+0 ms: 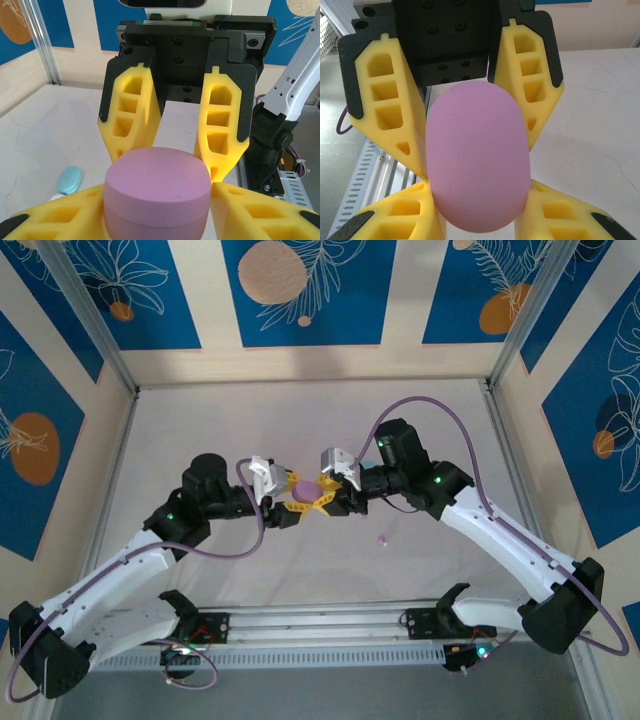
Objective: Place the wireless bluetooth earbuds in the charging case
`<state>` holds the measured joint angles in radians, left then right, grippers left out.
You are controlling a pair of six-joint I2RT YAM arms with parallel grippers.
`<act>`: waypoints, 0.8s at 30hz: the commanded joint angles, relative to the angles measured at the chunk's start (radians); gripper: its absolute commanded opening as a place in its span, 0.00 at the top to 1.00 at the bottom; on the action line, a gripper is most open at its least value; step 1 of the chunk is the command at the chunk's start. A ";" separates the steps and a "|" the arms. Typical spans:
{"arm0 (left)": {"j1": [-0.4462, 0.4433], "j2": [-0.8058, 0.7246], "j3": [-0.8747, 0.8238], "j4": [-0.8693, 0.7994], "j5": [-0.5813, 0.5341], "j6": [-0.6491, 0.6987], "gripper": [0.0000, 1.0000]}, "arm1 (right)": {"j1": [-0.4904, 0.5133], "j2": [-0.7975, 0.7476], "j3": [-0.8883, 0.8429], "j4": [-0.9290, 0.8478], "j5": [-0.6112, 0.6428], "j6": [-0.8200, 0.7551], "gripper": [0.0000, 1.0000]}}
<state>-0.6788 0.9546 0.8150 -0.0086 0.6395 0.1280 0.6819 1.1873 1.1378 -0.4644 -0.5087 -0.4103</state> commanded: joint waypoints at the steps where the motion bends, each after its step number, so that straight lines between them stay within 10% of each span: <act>1: -0.001 0.009 0.039 -0.014 0.022 0.018 0.50 | -0.001 -0.025 -0.003 0.015 -0.028 0.015 0.69; 24: -0.001 0.019 0.060 -0.028 0.030 0.028 0.60 | -0.001 -0.024 -0.003 0.015 -0.037 0.020 0.68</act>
<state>-0.6788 0.9653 0.8410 -0.0444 0.6472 0.1490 0.6792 1.1786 1.1366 -0.4667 -0.5167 -0.4099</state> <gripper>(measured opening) 0.404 0.329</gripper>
